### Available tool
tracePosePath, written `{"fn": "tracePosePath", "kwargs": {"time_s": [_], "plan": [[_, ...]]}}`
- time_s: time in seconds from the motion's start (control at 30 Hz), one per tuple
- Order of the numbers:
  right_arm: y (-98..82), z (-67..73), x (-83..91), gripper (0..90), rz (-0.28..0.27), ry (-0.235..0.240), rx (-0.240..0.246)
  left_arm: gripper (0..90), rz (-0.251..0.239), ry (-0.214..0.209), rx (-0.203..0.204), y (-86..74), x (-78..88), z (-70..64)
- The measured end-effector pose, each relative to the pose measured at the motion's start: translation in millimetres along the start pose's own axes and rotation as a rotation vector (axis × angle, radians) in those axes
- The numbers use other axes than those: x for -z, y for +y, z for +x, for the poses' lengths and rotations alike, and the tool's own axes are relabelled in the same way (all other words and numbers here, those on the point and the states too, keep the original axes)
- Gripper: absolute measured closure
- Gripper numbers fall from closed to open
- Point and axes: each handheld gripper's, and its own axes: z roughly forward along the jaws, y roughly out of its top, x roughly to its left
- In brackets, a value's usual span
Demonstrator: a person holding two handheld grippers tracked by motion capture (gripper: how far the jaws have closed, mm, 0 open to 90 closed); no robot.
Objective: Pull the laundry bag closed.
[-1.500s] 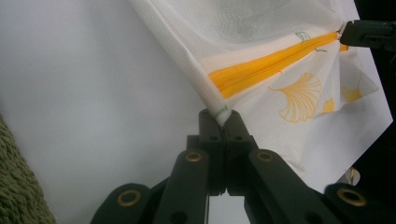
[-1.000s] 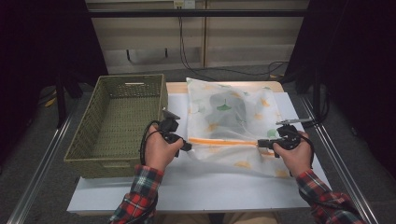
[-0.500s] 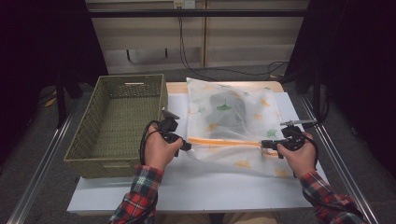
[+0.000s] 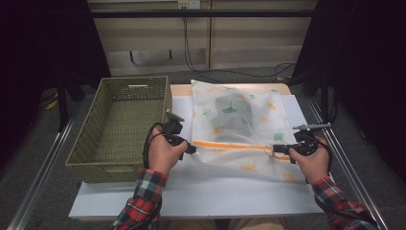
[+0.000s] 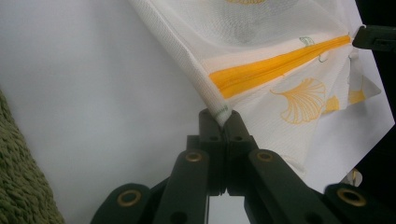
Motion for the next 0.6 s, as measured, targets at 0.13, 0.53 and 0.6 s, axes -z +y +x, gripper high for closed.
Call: {"fn": "tracePosePath", "kwargs": {"time_s": [0.13,0.53,0.6], "plan": [[-0.9,-1.7,2.7,90.0,-0.005,0.0,-0.003,89.2,0.003,0.0,-0.002,0.7,0.1,-0.9],[-2.0,-6.3,6.7,90.0,-0.01,-0.01,-0.016,89.2,0.011,0.001,-0.01,1.2,0.1,-0.5],[-2.6,-7.5,6.9,90.0,-0.012,-0.004,-0.015,89.2,0.011,0.007,-0.011,1.1,-0.9,-0.8]]}}
